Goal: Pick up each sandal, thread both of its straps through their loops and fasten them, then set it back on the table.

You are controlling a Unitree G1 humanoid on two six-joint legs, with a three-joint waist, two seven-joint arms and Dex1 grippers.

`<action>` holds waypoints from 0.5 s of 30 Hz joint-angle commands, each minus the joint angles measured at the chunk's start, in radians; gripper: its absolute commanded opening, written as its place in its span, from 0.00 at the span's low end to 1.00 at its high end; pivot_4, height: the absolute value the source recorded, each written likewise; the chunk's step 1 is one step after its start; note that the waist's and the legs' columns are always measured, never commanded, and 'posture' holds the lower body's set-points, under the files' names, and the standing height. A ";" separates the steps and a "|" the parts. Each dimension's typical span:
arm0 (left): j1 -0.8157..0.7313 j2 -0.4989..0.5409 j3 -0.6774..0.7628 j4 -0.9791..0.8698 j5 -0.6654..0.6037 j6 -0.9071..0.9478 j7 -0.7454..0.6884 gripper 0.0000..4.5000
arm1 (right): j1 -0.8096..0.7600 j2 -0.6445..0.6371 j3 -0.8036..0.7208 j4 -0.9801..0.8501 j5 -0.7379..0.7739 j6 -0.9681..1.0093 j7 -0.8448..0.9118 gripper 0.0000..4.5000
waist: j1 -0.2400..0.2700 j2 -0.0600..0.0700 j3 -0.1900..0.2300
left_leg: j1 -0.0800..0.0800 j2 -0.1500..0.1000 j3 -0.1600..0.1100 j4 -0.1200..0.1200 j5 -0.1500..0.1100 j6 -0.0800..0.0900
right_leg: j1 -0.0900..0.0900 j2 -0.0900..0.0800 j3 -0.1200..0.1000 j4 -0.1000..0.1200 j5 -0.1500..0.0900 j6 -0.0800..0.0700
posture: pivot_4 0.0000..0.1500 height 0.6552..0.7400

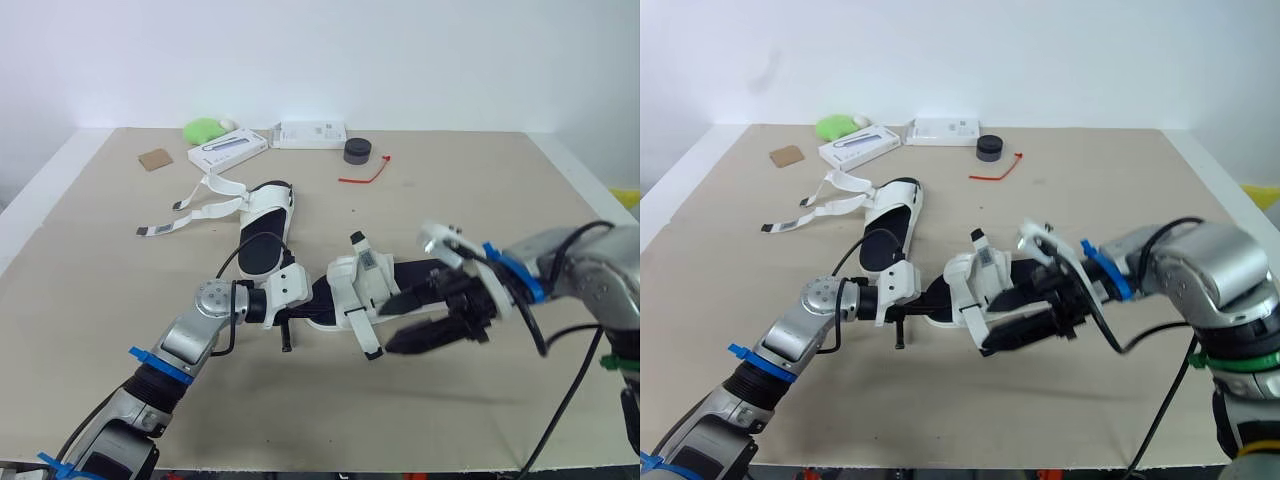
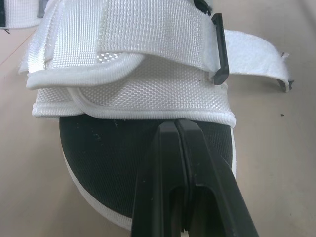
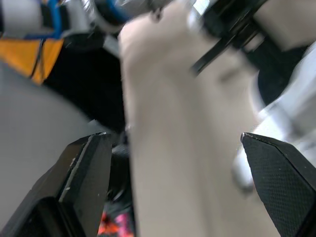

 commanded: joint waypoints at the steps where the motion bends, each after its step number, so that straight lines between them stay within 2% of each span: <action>1: 0.020 0.008 -0.033 0.050 0.053 0.027 0.002 0.00 | 0.086 0.027 0.018 -0.011 -0.074 -0.052 -0.112 0.99 | 0.000 0.000 0.000 | 0.000 0.000 0.000 0.000 0.000 0.000 | 0.000 0.000 0.000 0.000 0.000 0.000 | 1.00 1.00; 8: 0.023 0.018 -0.030 0.043 0.051 0.030 -0.004 0.00 | 0.108 0.085 0.010 0.061 -0.121 -0.084 -0.188 0.99 | 0.000 0.000 0.000 | 0.000 -0.001 0.001 0.000 0.001 -0.001 | 0.000 0.000 0.003 0.000 0.001 0.002 | 1.00 1.00; 15: 0.027 0.023 -0.027 0.039 0.051 0.033 -0.005 0.00 | 0.097 0.121 -0.003 0.065 -0.098 -0.057 -0.212 0.99 | 0.000 0.000 0.000 | 0.000 -0.001 0.000 0.000 0.001 -0.001 | 0.000 0.000 0.003 0.000 0.000 0.002 | 1.00 1.00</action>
